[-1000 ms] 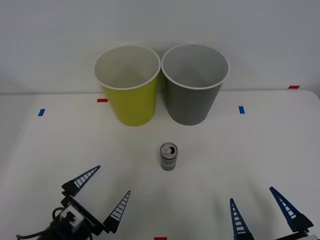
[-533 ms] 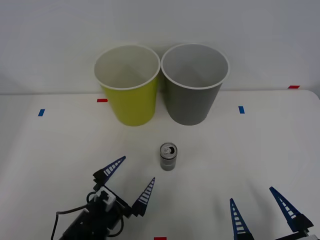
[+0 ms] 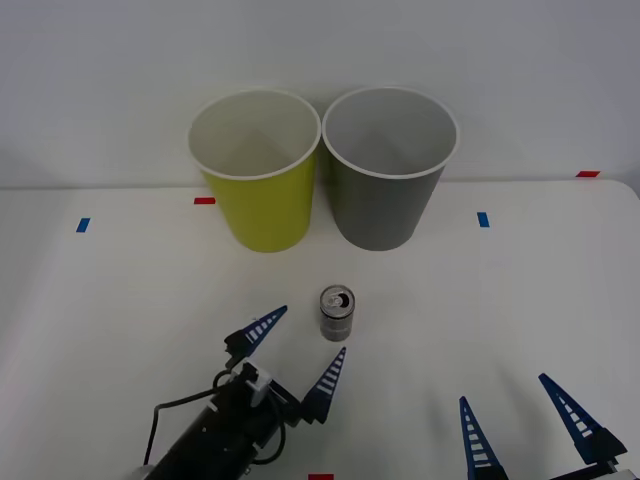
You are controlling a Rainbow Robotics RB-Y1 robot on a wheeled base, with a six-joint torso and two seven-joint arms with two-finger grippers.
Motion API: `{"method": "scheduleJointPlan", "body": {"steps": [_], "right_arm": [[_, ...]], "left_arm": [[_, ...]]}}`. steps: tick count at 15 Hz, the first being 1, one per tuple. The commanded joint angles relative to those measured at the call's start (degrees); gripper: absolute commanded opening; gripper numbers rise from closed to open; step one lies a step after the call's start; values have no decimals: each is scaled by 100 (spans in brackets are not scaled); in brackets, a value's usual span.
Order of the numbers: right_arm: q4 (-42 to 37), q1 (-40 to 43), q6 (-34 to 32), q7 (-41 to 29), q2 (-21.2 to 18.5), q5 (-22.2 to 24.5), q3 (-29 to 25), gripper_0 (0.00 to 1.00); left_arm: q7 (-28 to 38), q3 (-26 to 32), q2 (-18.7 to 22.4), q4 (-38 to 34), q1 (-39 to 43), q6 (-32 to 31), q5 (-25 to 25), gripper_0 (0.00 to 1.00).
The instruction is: Put cans in the gray bin and PET bottles in the light green bin.
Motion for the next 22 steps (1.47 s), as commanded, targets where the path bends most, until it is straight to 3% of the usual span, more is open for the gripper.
{"method": "scheduleJointPlan", "body": {"steps": [1,7,11,16,17,18,19,22], "right_arm": [[0,0,0,0,0,0,0,100],[0,0,0,0,0,0,0,100],[0,0,0,0,0,0,0,100],[0,0,0,0,0,0,0,100],[0,0,0,0,0,0,0,100],[0,0,0,0,0,0,0,100],[0,0,0,0,0,0,0,100],[0,0,0,0,0,0,0,100]], "left_arm": [[10,-34,-125,8,-178,317,117,100],[-42,72,-539,25,-389,906,231,100],[-60,212,-600,43,-661,1292,266,100],[-60,212,-846,368,-863,1292,257,96],[-60,212,-864,368,-855,1301,248,88],[-60,212,-864,368,-855,1292,204,26],[-60,212,-864,359,-855,1301,169,0],[-86,230,-855,359,-855,1301,117,0]]}}
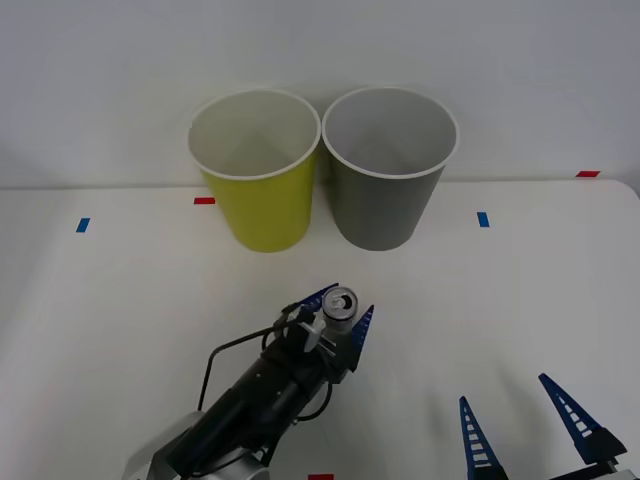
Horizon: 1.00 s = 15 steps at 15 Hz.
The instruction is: Put cans in the gray bin and PET bottles in the light green bin.
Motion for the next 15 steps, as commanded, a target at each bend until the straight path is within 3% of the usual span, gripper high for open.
{"method": "scheduleJointPlan", "body": {"steps": [1,3,8,10,15], "right_arm": [[0,0,0,0,0,0,0,100],[0,0,0,0,0,0,0,100],[0,0,0,0,0,0,0,100],[0,0,0,0,0,0,0,100],[0,0,0,0,0,0,0,100]], "left_arm": [[-52,42,-1,-7,9,12,-59,0],[-60,121,-1,-113,0,302,-85,0],[63,561,131,-1475,79,2315,-199,0],[115,816,131,-2046,79,3255,-270,0],[309,1703,-18,-4112,71,6507,-296,0]]}}
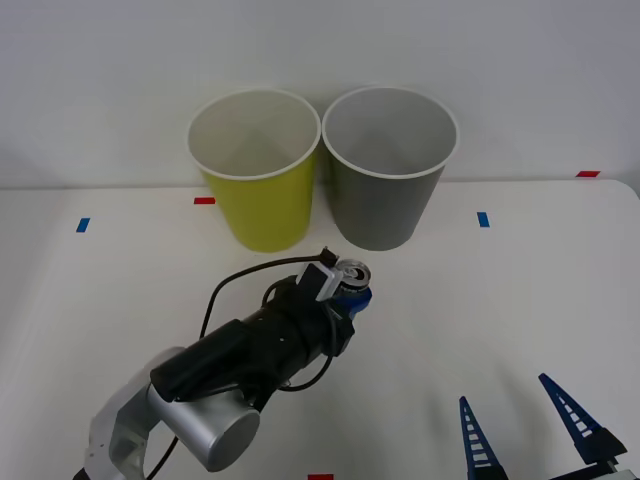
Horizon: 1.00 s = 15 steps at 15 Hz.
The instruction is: Put cans in the gray bin and PET bottles in the light green bin.
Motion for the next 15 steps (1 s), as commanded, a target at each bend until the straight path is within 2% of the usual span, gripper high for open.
{"method": "scheduleJointPlan", "body": {"steps": [1,5,9,11,14,15], "right_arm": [[0,0,0,0,0,0,0,100],[0,0,0,0,0,0,0,100],[0,0,0,0,0,0,0,100],[0,0,0,0,0,0,0,100],[0,0,0,0,0,0,0,100],[0,0,0,0,0,0,0,100]], "left_arm": [[169,826,-211,-1655,0,2394,-29,0],[292,1494,-536,-2490,-176,3704,-3,0],[486,2417,-870,-2894,-1363,5523,77,0],[644,2654,-905,-2903,-1908,6051,94,0],[1663,2698,-949,-2824,-2461,6130,6,0],[1795,2698,-949,-2674,-2690,6121,-55,0]]}}
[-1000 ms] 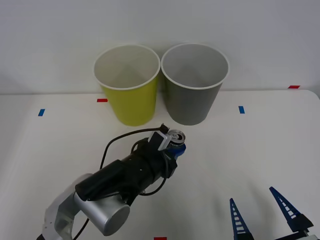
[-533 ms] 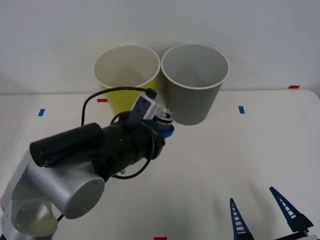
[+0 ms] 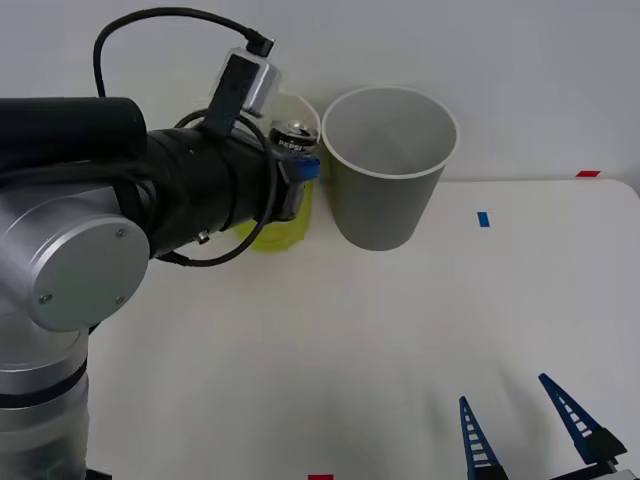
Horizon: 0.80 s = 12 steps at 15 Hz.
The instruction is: Put cans in the gray bin and PET bottles in the light green bin.
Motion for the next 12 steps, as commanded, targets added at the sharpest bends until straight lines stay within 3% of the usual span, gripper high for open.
{"method": "scheduleJointPlan", "body": {"steps": [1,4,12], "right_arm": [[0,0,0,0,0,0,0,100],[0,0,0,0,0,0,0,100],[0,0,0,0,0,0,0,100]], "left_arm": [[588,68,-18,507,-957,39,-226,0],[649,85,78,1421,-1783,-391,-278,0],[799,-767,-89,3495,-2275,-3221,-393,0]]}}
